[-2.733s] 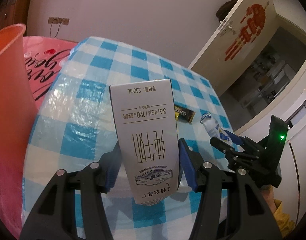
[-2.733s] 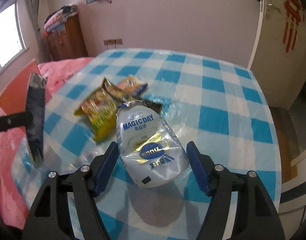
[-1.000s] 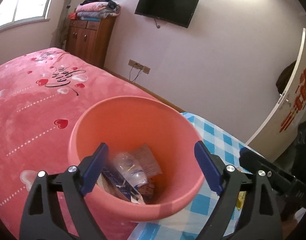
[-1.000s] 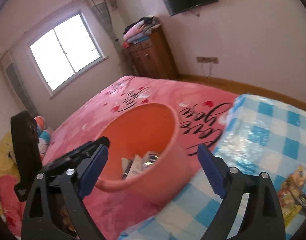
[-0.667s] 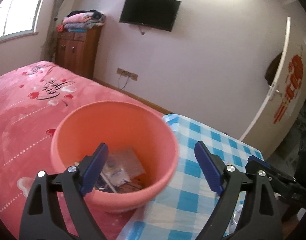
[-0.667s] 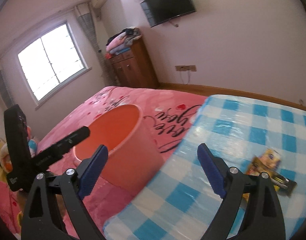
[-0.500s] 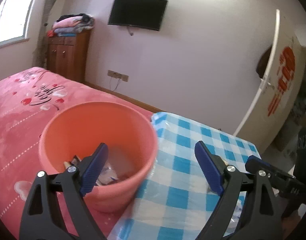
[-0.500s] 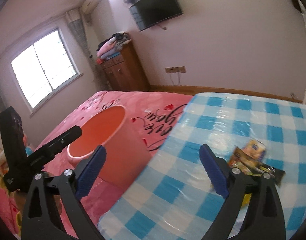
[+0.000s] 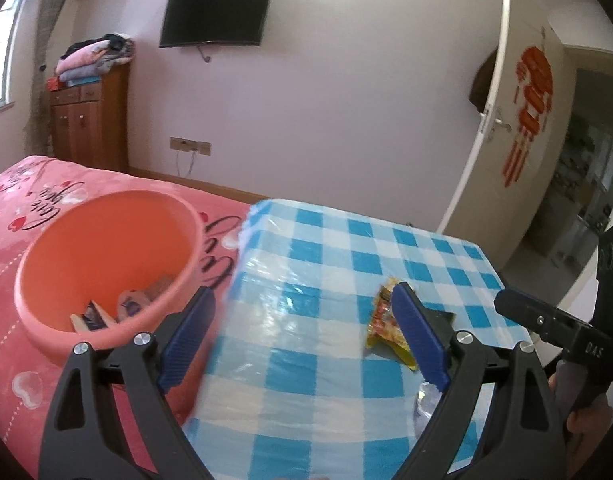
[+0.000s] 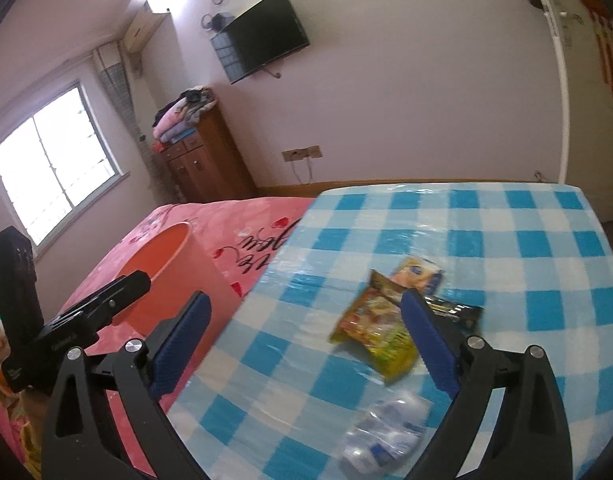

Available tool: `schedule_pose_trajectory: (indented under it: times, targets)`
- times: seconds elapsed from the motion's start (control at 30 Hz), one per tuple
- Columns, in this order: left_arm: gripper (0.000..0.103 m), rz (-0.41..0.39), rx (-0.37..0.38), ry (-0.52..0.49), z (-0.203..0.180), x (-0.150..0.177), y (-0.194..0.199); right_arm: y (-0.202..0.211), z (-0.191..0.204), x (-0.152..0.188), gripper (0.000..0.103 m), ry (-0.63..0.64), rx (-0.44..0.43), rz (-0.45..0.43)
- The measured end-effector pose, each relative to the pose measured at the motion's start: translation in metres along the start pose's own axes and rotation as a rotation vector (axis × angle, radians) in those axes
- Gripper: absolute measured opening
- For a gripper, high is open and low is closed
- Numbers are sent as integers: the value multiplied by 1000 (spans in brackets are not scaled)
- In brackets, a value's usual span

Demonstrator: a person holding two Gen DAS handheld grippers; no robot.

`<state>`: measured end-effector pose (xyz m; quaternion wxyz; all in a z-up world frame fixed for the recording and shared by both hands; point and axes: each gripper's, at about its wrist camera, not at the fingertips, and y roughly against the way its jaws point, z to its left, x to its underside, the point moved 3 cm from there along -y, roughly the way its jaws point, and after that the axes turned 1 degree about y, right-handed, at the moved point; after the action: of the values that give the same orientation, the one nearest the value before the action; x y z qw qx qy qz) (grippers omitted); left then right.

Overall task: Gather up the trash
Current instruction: 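Move both tools back toward the remaining trash on the table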

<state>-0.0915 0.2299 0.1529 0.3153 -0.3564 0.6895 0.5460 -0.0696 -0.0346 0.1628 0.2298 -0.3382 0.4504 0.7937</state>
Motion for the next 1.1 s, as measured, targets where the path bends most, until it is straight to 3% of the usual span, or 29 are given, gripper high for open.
schedule_pose_trajectory:
  times: [0.47,1.1]
  targets:
    - [90,96,76,-86,-61,34,-25,30,-43,21,94,7,96,-23]
    - [90,207,176,-146,-111,72,-50,53,-91,40,94,-21,181,-35]
